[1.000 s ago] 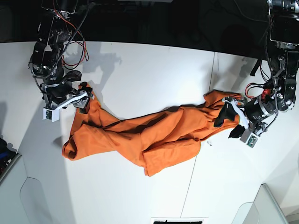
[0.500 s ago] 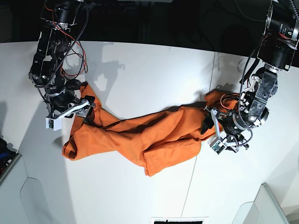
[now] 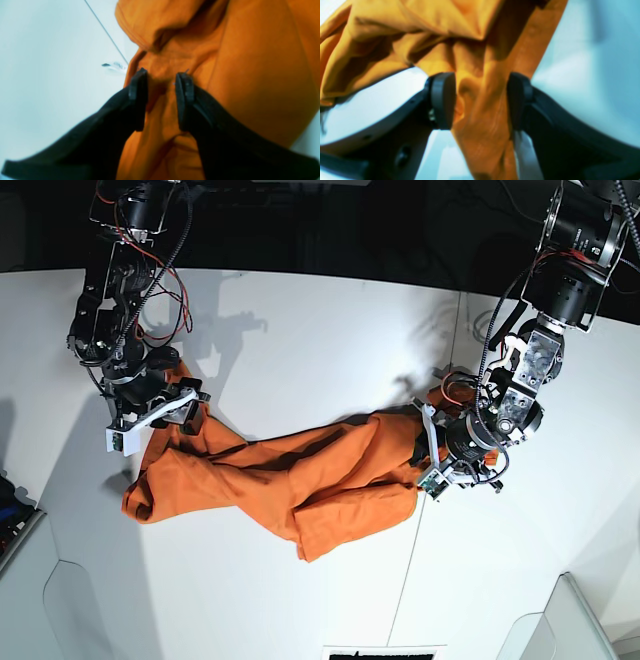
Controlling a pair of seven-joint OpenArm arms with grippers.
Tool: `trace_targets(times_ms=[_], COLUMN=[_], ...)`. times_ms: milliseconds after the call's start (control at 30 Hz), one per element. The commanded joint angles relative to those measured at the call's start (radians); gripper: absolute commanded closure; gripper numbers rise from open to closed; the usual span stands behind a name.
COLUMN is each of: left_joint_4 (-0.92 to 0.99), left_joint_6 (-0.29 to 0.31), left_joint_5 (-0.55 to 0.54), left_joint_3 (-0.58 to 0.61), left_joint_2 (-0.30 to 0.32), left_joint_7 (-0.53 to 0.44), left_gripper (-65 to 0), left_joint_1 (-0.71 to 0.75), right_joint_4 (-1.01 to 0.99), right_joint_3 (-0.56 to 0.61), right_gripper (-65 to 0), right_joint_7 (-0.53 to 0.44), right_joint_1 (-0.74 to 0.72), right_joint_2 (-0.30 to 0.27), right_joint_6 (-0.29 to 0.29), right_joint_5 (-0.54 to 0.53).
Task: Layout the t-shirt on the table in an organized manner, then fold the t-shirt properly
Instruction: 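Pull the shirt taut between both grippers and release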
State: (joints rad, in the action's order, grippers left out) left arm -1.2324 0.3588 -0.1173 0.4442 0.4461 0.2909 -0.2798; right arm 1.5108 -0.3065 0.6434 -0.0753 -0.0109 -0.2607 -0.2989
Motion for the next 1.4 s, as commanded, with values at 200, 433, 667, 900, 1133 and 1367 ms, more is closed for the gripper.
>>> trace_targets(times_ms=[200, 433, 667, 900, 1133, 1367], left_joint_4=[-0.008, -0.008, -0.008, -0.008, -0.008, -0.008], left_joint_6=[0.005, 0.013, 0.038, 0.037, -0.014, 0.064], left_joint_5=[0.002, -0.043, -0.05, -0.05, -0.051, -0.105], left_joint_3=[-0.005, -0.005, -0.005, -0.005, -0.039, -0.139], left_joint_2=[0.031, 0.034, 0.031, 0.042, 0.09, 0.142], left_joint_7=[0.045, 0.046, 0.05, 0.05, 0.054, 0.143], left_gripper=[-19.9, -19.9, -19.9, -2.4, 0.0, 0.0], left_joint_1=[-0.015, -0.013, -0.013, -0.014, -0.016, -0.016], right_joint_4=[0.016, -0.076, -0.272, -0.271, -0.184, 0.045], right_joint_3=[-0.071, -0.09, -0.083, -0.062, -0.085, -0.102], right_gripper=[-39.2, -43.5, -43.2, -4.8, 0.0, 0.0], right_joint_7=[-0.065, -0.067, -0.067, -0.06, -0.031, 0.037], right_joint_1=[-0.018, -0.06, -0.152, -0.151, -0.142, -0.033], right_joint_2=[-0.005, -0.006, -0.005, -0.006, -0.017, -0.077], right_joint_6=[0.006, 0.007, -0.074, -0.107, -0.148, -0.147], right_joint_5=[-0.001, 0.029, -0.005, 0.012, 0.015, 0.01])
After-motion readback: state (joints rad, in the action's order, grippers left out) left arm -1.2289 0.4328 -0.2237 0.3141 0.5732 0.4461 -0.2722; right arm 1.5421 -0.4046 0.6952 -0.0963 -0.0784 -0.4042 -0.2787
